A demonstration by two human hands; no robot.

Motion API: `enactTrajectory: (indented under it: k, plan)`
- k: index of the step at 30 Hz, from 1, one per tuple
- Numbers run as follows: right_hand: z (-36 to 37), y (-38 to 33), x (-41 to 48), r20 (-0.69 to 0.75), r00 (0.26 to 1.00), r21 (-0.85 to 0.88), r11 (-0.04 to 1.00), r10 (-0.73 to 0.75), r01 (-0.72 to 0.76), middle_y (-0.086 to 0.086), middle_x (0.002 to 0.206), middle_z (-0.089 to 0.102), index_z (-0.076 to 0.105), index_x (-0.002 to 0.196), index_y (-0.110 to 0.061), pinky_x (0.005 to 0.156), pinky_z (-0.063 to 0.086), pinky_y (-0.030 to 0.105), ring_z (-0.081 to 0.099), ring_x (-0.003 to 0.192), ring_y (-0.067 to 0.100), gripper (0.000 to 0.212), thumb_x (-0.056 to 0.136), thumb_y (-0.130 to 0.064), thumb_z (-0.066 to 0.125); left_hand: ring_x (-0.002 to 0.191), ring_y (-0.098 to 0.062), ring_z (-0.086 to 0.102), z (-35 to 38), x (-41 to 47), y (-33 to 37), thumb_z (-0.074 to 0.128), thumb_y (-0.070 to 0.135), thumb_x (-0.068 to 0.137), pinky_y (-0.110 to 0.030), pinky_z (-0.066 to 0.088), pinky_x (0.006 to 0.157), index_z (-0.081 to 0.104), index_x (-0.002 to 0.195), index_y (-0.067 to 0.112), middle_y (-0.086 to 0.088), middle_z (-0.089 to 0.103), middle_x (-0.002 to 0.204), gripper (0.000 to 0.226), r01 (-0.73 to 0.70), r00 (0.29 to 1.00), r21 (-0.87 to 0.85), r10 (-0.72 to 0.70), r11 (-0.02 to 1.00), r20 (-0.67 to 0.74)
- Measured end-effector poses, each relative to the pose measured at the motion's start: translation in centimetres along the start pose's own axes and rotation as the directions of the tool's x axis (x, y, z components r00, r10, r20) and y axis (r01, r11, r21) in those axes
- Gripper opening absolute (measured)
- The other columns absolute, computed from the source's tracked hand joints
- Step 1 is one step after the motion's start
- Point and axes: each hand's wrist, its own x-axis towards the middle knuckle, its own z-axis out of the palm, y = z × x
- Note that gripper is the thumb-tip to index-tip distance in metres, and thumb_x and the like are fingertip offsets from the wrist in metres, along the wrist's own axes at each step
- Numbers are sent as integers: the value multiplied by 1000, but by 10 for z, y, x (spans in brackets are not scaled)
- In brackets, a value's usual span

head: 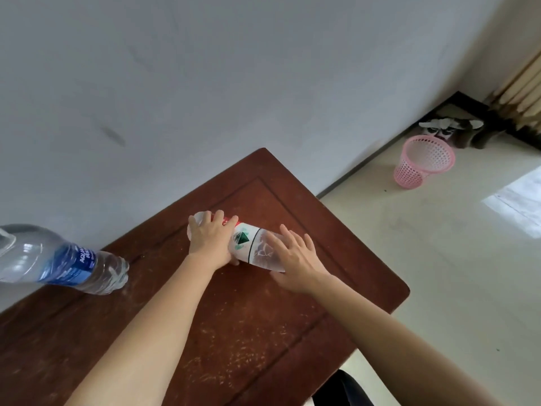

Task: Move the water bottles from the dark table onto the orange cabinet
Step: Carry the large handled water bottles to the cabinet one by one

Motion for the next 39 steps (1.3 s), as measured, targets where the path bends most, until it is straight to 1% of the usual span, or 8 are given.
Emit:
enactTrajectory:
  k: [5,10,15,22,26,32,36,39]
  plan:
    - [6,-20,29,123,992,18,1000,9,-12,13,168,12,4,160,-35,116,34,53,26,149,37,113,77,-48,80,132,-32,34,8,-22,-4,79,73,57,-52,31,110,32,148,30,-9,39,140,111,5,1000,40,-5,999,6]
    - [10,-20,37,107,994,-28,999,-18,21,11,166,18,7,160,-34,113,37,52,28,148,35,119,71,-42,85,151,-38,-4,14,-19,-21,84,52,68,-67,3,116,19,153,36,-12,7,163,108,19,987,-58,-10,998,159]
    - [4,-17,44,149,988,-72,997,36,-25,15,166,14,0,160,-30,116,33,57,22,150,38,134,63,-47,90,142,-31,25,13,-8,-16,84,42,66,-66,29,109,24,146,37,-3,37,149,100,35,983,-55,-25,998,181]
    - [15,-21,46,72,997,-305,951,-35,56,17,155,26,1,158,-32,105,42,58,42,130,40,120,74,-41,86,135,-32,29,29,-49,-6,83,59,58,-57,34,109,27,148,35,-6,32,143,109,188,942,-149,-136,971,308]
    - [28,-16,37,-1,991,-311,942,-131,124,10,147,39,4,155,-33,100,42,56,51,120,36,108,80,-44,80,134,-30,40,48,-73,7,82,61,58,-60,27,114,24,149,39,-4,42,141,110,269,954,-183,-234,946,188]
    - [28,-18,14,-59,986,-309,942,-156,130,4,136,50,17,155,-35,103,39,53,49,121,32,88,87,-48,72,120,-24,53,58,-96,14,80,58,59,-48,39,99,31,145,39,5,57,128,101,209,976,-201,-217,957,-20]
    - [28,-27,-18,-96,986,-346,934,-134,93,1,134,50,13,152,-40,99,43,50,50,122,30,93,84,-43,76,112,-24,57,60,-127,18,84,53,54,-51,40,98,43,140,35,4,62,119,98,133,971,-257,-178,957,-160]
    - [32,-37,-54,-207,975,-387,922,-83,-4,0,126,55,23,151,-42,91,49,50,56,114,30,99,73,-39,84,108,-28,60,61,-147,17,89,49,47,-61,40,99,51,137,31,0,65,114,99,50,955,-269,-125,962,-269]
